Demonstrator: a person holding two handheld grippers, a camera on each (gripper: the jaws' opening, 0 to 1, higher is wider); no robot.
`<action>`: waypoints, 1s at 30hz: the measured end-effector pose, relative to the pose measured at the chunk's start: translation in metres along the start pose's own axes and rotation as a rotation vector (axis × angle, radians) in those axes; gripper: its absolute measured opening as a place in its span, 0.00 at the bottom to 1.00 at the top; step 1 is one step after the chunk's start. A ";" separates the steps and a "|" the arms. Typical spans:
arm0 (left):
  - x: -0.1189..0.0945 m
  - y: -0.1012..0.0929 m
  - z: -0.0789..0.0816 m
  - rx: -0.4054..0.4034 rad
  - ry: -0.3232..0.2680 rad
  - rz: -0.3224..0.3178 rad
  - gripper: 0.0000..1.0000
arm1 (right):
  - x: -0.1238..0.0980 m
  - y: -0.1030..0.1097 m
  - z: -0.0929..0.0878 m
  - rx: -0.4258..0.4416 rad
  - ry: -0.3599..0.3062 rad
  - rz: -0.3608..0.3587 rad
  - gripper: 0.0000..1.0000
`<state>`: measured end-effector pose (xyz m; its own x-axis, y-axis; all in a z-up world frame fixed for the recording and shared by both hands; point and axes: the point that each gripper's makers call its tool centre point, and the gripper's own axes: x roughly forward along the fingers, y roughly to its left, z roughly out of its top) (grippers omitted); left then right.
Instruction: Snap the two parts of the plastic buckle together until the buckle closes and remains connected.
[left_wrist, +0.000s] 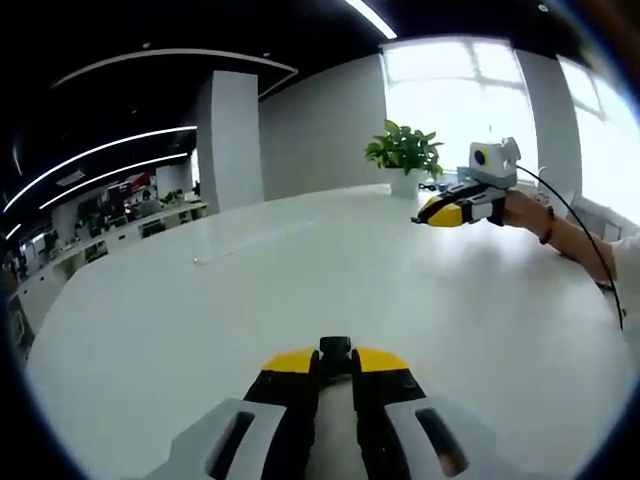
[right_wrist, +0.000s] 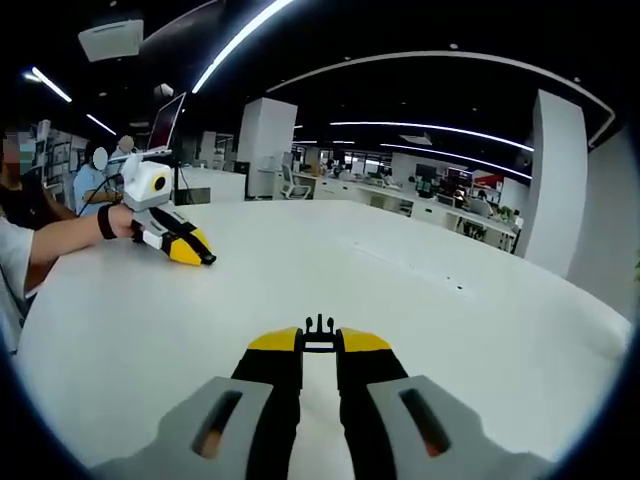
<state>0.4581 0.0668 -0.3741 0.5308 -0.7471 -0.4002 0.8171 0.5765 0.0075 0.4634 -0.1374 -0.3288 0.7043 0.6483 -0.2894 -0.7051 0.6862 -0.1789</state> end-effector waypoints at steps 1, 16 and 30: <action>0.000 -0.001 0.000 0.007 -0.002 -0.002 0.12 | 0.000 0.001 0.000 -0.001 0.001 0.003 0.12; -0.003 -0.013 0.011 0.050 -0.036 -0.088 0.12 | 0.005 0.014 -0.001 -0.029 0.016 0.055 0.12; -0.004 -0.027 0.016 0.105 -0.071 -0.146 0.12 | 0.006 0.033 -0.003 -0.038 0.024 0.146 0.12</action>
<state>0.4376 0.0487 -0.3586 0.4168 -0.8438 -0.3380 0.9034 0.4257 0.0515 0.4441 -0.1121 -0.3397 0.5925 0.7316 -0.3371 -0.8026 0.5722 -0.1689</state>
